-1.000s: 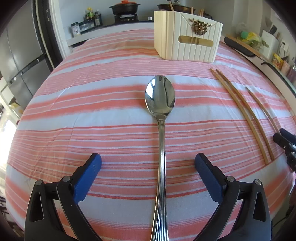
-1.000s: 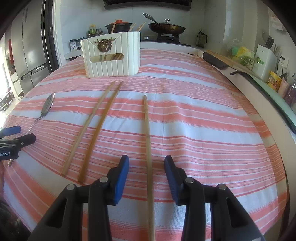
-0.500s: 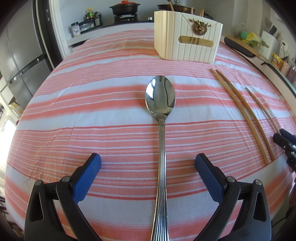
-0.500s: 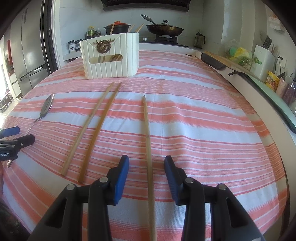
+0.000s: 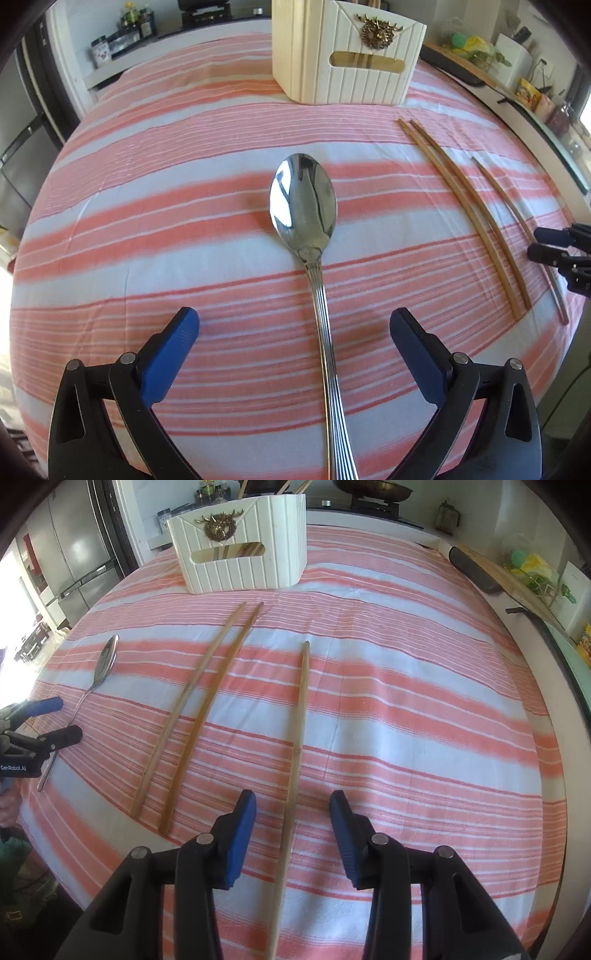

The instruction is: Organize utensils

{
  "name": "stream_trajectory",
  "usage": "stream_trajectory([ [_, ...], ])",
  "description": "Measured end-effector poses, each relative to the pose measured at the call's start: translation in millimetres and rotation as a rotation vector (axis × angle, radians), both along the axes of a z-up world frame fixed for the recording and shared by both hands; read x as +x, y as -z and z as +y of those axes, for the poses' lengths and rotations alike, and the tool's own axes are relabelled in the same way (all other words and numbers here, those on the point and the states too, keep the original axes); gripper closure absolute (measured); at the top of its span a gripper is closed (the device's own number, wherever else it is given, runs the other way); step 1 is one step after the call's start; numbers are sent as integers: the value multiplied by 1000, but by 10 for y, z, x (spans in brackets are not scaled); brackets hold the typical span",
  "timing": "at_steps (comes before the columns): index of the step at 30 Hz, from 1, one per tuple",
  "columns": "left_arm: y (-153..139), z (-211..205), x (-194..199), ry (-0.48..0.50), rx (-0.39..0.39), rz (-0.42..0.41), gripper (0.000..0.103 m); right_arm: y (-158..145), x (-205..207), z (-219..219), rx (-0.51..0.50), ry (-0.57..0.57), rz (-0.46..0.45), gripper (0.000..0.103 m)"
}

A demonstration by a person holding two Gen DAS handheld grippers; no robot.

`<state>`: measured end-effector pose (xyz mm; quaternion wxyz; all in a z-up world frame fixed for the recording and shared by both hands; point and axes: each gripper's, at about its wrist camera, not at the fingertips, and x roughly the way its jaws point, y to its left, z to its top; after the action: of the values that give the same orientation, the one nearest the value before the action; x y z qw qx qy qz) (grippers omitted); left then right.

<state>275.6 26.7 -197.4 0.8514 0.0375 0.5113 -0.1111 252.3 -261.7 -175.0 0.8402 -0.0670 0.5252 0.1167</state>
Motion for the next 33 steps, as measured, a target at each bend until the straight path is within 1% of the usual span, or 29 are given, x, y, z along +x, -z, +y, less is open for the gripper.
stream_trajectory([
  [1, 7, -26, 74, 11, 7, 4, 1, 1, 63, 28, -11, -14, 6, 61],
  [3, 35, -90, 230, 14, 60, 7, 1, 5, 214, 93, -26, -39, 15, 61],
  [6, 32, -190, 419, 43, 76, 8, 1, 0, 456, 192, -34, -58, 30, 61],
  [7, 31, -219, 475, 51, 72, 10, 6, 1, 529, 229, -35, -65, 32, 62],
  [8, 20, -237, 520, 58, 55, 8, 11, 2, 603, 262, -33, -71, 31, 68],
  [9, -1, -248, 550, 61, 49, -2, 24, -1, 676, 281, -29, -72, 31, 78],
  [10, -28, -252, 570, 62, 49, -14, 45, -9, 744, 295, -33, -68, 30, 86],
  [11, -54, -258, 589, 65, 42, -22, 60, -12, 797, 307, -40, -64, 30, 96],
  [13, -76, -241, 599, 52, 43, -28, 61, -20, 873, 305, -20, -53, 33, 97],
  [15, -136, -232, 513, 47, 49, -63, 61, -81, 888, 260, 29, -27, 22, 97],
  [16, -199, -205, 463, 43, 38, -81, 61, -150, 870, 230, 62, -14, 6, 97],
  [19, -473, -90, 269, 20, -21, -145, 61, -468, 704, 153, 138, 1, -83, 97],
  [24, -998, 59, -65, 2, -86, -278, 61, -1010, 403, 66, 217, 7, -212, 97],
  [26, -1154, 122, -191, -6, -111, -319, 61, -1179, 260, 73, 232, -4, -261, 97],
  [28, -1247, 181, -243, -14, -135, -343, 61, -1297, 136, 90, 230, -20, -304, 97],
  [33, -1344, 235, -303, -39, -164, -370, 61, -1381, -11, 155, 198, -28, -372, 97],
])
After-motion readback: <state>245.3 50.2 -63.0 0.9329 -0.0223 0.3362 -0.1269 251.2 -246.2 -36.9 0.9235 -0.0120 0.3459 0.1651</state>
